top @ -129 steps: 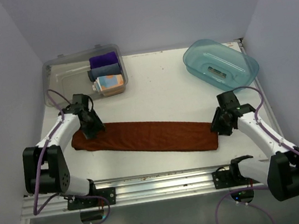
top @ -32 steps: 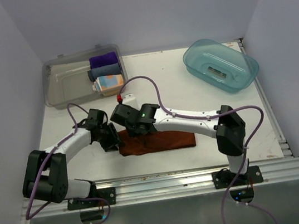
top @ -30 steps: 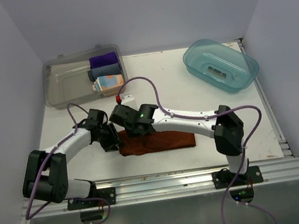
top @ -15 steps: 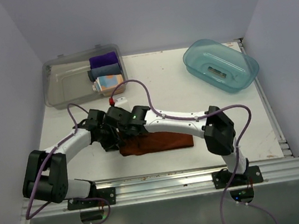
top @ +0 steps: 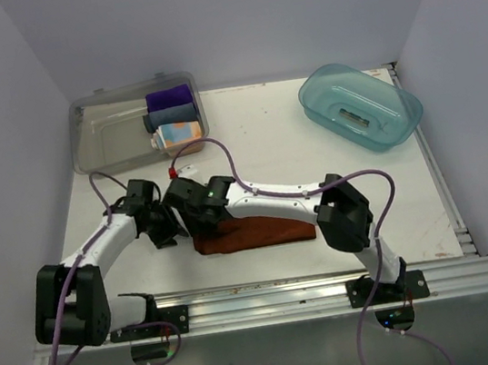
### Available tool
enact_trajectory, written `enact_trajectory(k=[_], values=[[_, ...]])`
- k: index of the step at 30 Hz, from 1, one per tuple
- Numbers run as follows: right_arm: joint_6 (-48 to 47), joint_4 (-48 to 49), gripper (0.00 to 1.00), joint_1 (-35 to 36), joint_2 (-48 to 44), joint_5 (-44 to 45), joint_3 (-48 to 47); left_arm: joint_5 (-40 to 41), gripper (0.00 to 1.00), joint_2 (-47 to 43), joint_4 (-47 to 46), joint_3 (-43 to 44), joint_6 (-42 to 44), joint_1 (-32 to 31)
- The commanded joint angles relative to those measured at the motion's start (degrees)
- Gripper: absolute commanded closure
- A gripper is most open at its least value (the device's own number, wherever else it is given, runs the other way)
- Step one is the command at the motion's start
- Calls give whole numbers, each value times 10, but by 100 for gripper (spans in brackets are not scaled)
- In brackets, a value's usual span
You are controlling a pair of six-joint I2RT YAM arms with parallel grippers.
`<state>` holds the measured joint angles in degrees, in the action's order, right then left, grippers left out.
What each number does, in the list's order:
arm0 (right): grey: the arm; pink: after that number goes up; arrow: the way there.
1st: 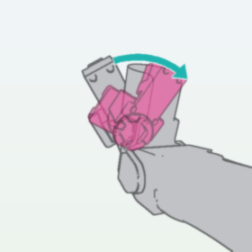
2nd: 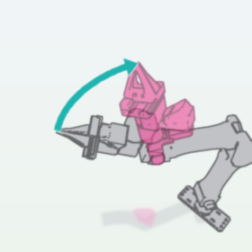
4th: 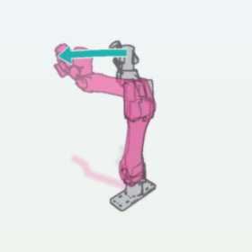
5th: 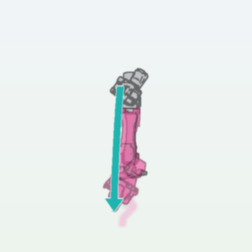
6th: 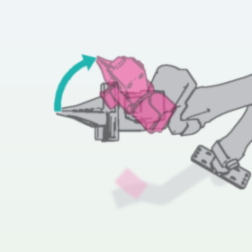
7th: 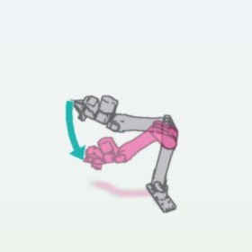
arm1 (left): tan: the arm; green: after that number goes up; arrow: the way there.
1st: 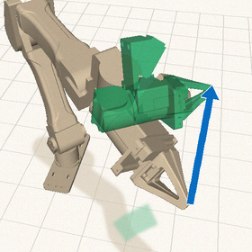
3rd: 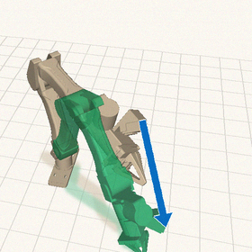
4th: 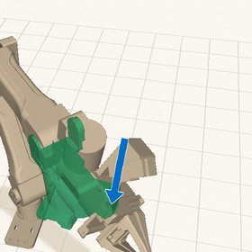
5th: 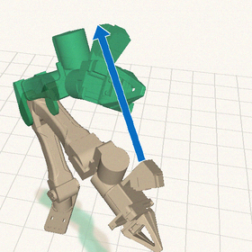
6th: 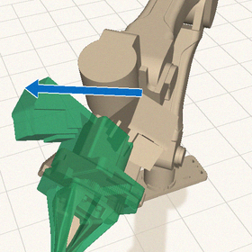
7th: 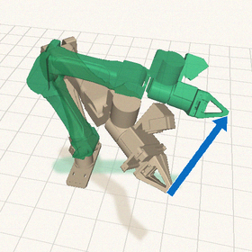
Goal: Roll the towels
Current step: Fold the towel
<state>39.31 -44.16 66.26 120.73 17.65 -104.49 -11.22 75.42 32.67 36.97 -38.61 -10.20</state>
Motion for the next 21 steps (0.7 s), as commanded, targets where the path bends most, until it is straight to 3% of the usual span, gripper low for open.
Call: enact_trajectory(k=[1,7,9,15,21], values=[[-21,43,48,-12,-69,-4,10,42,53,-46,52,28,35,32],[-7,86,52,-78,-216,5,180,47,53,-88,51,53,50,38],[7,95,54,-105,-252,-4,231,58,53,-104,41,70,65,5],[43,106,54,-196,-394,-24,429,156,45,-88,66,157,67,-172],[56,90,53,-210,-438,-16,481,221,32,-10,84,216,64,-309]])
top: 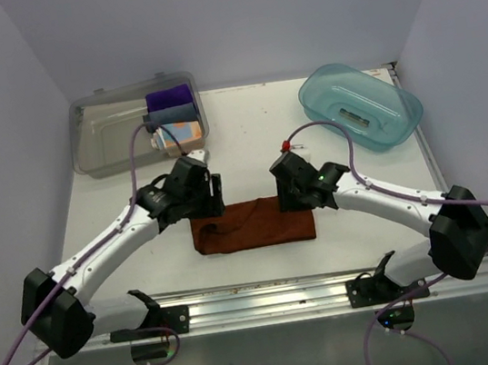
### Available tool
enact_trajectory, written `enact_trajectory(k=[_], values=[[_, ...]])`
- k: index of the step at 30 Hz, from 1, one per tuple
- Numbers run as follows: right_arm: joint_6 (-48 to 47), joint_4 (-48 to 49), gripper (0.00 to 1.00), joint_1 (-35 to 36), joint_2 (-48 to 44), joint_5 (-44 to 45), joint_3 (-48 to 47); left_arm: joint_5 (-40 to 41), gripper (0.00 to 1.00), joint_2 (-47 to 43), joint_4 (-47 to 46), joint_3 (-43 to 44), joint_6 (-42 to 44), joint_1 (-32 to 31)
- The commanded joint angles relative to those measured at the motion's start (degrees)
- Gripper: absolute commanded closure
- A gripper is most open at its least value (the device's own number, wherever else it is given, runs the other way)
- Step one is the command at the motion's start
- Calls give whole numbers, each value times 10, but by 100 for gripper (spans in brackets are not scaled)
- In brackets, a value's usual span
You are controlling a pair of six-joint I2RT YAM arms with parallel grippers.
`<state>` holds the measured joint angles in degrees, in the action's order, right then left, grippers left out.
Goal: Roll the towels
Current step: Fold the towel
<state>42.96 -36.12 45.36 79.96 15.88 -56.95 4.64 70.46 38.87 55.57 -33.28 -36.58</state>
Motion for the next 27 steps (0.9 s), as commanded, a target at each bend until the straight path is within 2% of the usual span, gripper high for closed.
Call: enact_trajectory(k=[1,5,13,16,21,22,23,25,26,27], values=[[20,7,53,-1,-31,2,8,75,32,51,23,36,9,-54],[23,3,52,-2,-32,4,8,87,43,100,26,57,1,-82],[19,-7,51,-2,-31,13,0,96,44,128,46,67,-7,-82],[19,-7,51,-2,-31,13,-1,86,50,145,47,63,-10,-82],[20,-10,51,-2,-31,16,-2,77,53,159,47,60,-12,-82],[20,-10,51,-2,-30,17,-2,81,56,159,47,60,-13,-82],[20,-11,51,-2,-31,16,-3,84,67,161,49,63,-17,-82],[20,-11,51,-2,-31,16,-4,92,78,160,52,66,-21,-82],[19,-11,51,-2,-31,17,-4,98,89,159,51,67,-24,-82],[19,-11,51,-2,-32,16,-4,101,93,160,56,69,-26,-81]])
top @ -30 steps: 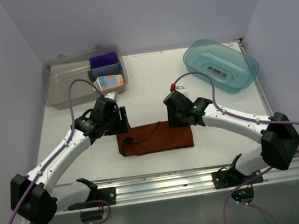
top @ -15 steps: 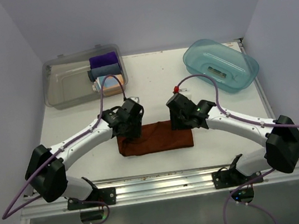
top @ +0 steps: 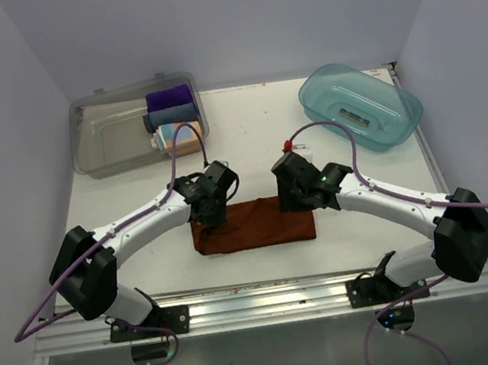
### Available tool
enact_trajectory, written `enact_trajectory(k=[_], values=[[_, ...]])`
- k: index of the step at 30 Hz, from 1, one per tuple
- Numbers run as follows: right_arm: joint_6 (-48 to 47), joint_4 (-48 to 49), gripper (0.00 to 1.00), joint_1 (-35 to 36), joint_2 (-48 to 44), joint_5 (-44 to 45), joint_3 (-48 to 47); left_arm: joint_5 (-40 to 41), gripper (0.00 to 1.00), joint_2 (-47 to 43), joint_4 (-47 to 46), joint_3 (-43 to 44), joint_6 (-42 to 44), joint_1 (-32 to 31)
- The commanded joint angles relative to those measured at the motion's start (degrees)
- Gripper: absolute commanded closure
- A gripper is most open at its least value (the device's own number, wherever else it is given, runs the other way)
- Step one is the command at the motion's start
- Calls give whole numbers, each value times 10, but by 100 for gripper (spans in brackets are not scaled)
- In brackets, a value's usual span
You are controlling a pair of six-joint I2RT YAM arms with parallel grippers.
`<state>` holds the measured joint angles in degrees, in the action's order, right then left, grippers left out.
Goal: Roll the towels
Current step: Fold the towel
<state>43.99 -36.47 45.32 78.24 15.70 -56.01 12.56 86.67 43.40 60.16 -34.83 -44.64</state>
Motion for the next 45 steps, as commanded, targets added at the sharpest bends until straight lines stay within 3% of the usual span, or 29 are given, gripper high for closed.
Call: enact_trajectory(k=[1,6,11,18,22,23,25,31,35,37,40,42,45], values=[[8,-8,51,-1,-14,18,-14,35,99,-2,14,25,-14,0],[8,-11,51,-1,-19,19,-12,34,100,-18,16,18,-25,35],[8,-5,51,-1,-21,13,-5,-29,100,-51,-32,-35,-24,125],[9,4,51,-1,-12,3,-2,-77,97,-20,-71,-68,-44,195],[7,2,51,-1,-11,1,2,-92,75,-4,-89,-71,-51,222],[5,0,51,-1,-12,1,4,-90,59,-2,-89,-66,-53,225],[3,-3,51,-1,-14,5,7,-78,53,-5,-83,-61,-59,231],[-14,-18,49,-10,-13,28,4,0,51,-66,-37,-39,-74,229],[-45,-2,52,-37,12,3,-5,12,56,-100,-19,-42,-75,197],[-56,9,58,-42,34,-10,-23,3,58,-99,-30,-45,-74,150],[-83,16,66,-45,95,-28,-61,-77,62,-79,-66,-66,-66,112],[-107,9,73,-51,147,-31,-100,-93,64,-69,-94,-95,-66,109],[-127,7,75,-65,204,-40,-131,-102,64,-48,-111,-120,-53,111]])
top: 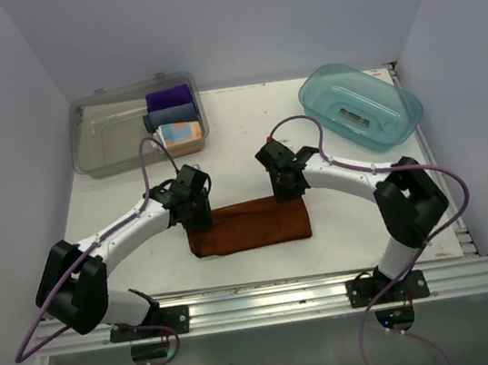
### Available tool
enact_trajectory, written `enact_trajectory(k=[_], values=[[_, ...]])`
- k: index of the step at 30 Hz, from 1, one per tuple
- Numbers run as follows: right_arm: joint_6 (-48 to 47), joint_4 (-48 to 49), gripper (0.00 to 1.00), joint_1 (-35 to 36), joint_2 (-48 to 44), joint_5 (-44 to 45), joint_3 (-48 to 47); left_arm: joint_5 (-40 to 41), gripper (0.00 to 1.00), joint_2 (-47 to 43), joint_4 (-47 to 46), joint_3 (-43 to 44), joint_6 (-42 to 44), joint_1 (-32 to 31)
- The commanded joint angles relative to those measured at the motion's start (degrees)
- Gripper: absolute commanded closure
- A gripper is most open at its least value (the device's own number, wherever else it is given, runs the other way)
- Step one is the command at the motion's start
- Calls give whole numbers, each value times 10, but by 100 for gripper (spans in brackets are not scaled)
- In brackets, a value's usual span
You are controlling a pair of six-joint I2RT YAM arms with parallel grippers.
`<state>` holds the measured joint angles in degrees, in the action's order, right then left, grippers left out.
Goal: Roll the towels
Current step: Fold the towel
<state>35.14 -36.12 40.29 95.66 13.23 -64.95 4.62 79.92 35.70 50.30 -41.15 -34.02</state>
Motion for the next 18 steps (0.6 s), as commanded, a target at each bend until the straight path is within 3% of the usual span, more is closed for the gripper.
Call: enact_trajectory(k=[1,8,18], values=[[-42,7,75,-19,41,-19,-44,-12,64,30,-35,-23,11,9],[-40,35,75,-66,70,-36,-12,-23,67,104,-79,-50,44,96],[17,95,75,-66,3,-90,114,-31,67,139,-68,9,64,104]])
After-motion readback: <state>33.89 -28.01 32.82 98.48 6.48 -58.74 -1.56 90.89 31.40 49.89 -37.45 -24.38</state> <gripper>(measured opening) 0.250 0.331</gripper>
